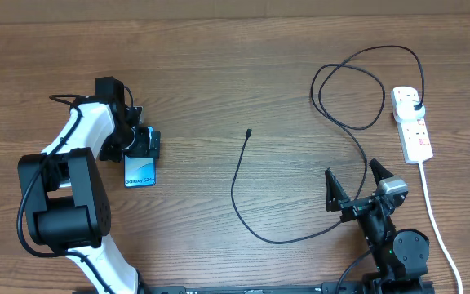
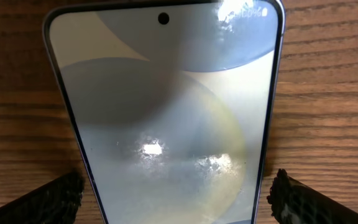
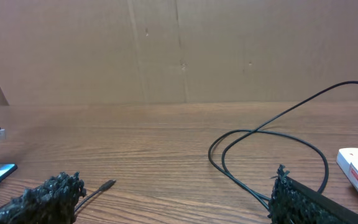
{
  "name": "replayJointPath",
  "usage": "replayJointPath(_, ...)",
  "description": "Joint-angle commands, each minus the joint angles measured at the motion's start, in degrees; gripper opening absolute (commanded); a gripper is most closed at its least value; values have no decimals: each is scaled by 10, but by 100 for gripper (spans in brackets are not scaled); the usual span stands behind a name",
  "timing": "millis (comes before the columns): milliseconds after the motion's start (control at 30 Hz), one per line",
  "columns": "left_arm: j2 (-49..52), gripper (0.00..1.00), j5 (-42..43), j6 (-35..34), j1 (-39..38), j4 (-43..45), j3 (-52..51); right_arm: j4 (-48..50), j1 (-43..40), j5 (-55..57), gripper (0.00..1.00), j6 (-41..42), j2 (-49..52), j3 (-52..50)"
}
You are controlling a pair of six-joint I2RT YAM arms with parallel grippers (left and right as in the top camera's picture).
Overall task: Plug charger to phone and switch on socket
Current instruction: 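Lower the left gripper and close it on the phone's bottom edge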
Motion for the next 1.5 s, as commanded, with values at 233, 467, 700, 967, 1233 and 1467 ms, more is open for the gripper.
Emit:
replayJointPath(233,30,100,45,-16,-4,18,-11,3,-3,-3,100,-1,-7,-6)
replayJointPath(467,30,100,51,-16,-4,21,-11,3,-3,-3,100,-1,-7,-6)
replayJointPath(700,30,100,52,-16,-4,22,-11,3,-3,-3,100,-1,-7,-6)
replayJointPath(967,30,100,52,-16,-4,19,-11,3,-3,-3,100,-1,-7,-6)
replayJointPath(1233,30,100,52,-17,-4,18,-11,3,-3,-3,100,-1,-7,-6)
replayJointPath(1467,30,100,61,-17,-4,13,-11,3,-3,-3,100,-1,-7,-6)
